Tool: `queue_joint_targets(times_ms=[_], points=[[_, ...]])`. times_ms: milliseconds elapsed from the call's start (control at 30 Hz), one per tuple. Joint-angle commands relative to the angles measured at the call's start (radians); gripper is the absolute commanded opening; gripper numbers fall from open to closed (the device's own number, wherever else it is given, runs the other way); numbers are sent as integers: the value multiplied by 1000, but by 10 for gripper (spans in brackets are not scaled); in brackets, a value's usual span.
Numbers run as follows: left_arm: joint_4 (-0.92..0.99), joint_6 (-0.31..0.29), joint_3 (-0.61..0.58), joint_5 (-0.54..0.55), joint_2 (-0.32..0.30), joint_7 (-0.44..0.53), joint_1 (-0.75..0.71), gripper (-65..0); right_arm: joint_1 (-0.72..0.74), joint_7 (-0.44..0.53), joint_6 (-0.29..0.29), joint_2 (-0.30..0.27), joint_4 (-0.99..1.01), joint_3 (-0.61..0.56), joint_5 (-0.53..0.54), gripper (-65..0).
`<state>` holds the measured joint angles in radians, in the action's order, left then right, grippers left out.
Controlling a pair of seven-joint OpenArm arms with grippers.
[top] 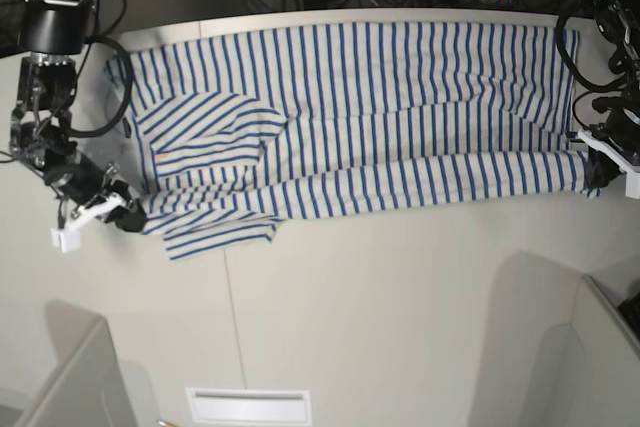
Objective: Fold the T-shirt properly
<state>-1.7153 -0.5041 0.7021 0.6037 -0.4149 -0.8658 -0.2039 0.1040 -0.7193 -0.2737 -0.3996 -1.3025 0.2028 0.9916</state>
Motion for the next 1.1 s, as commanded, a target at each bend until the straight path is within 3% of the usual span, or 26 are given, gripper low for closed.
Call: queue_joint_targets(times_ms=[0,767,1067], points=[[-16,-6,11,18,-20,24,-4,-650,4,17,-9,-22,-19,11,20,-650],[-125,-12,11,23,-19,0,-73,-650,-56,-36,-9,-20,-122,19,25,-650],[-173,-14,57,23,18,-37,-78,-650,-83,-139,-9,-15,-134,159,88,-650]])
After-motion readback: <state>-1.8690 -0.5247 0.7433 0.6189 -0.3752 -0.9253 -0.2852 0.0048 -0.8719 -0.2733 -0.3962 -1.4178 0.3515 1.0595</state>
